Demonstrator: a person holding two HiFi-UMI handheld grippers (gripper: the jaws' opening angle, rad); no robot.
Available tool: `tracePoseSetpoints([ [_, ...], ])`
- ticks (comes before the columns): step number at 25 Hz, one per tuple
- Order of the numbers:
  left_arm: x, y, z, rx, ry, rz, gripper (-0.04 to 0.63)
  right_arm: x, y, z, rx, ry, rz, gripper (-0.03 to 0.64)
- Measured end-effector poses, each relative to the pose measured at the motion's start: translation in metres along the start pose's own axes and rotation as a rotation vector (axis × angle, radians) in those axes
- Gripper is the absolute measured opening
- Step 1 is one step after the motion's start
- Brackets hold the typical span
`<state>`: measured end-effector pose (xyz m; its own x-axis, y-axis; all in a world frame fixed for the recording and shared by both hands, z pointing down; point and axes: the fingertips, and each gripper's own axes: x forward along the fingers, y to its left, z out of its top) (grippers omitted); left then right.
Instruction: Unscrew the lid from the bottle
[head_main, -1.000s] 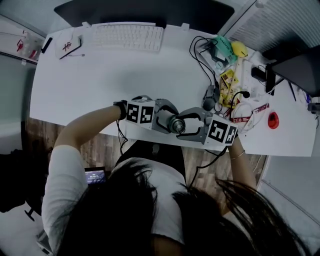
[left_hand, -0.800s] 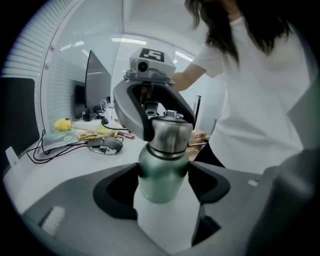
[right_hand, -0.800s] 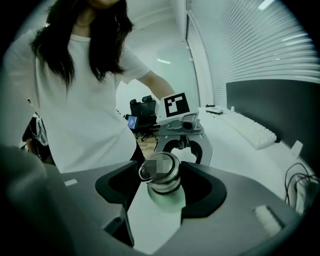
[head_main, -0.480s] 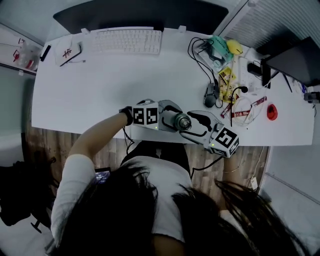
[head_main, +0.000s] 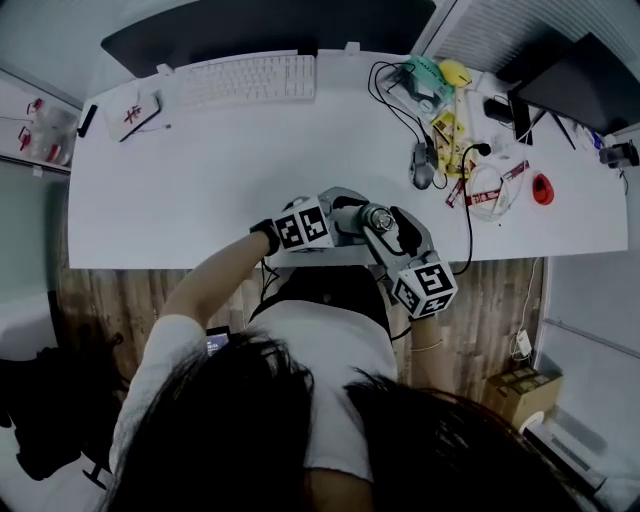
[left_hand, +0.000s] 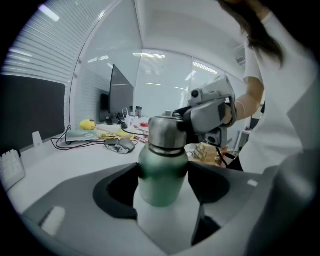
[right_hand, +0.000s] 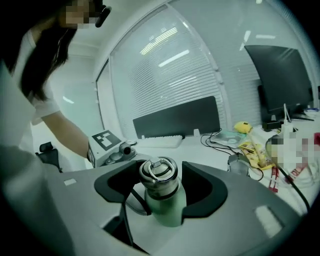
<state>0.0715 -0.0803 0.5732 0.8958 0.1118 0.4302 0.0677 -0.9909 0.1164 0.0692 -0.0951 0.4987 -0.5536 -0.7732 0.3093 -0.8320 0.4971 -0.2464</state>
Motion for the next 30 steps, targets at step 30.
tracePoseSetpoints([
  [30,-0.004,-0.002,0.005,-0.006,0.021,-0.047,0.367,0.005,0.016,-0.011,-0.331,0.219,0.615,0.25],
])
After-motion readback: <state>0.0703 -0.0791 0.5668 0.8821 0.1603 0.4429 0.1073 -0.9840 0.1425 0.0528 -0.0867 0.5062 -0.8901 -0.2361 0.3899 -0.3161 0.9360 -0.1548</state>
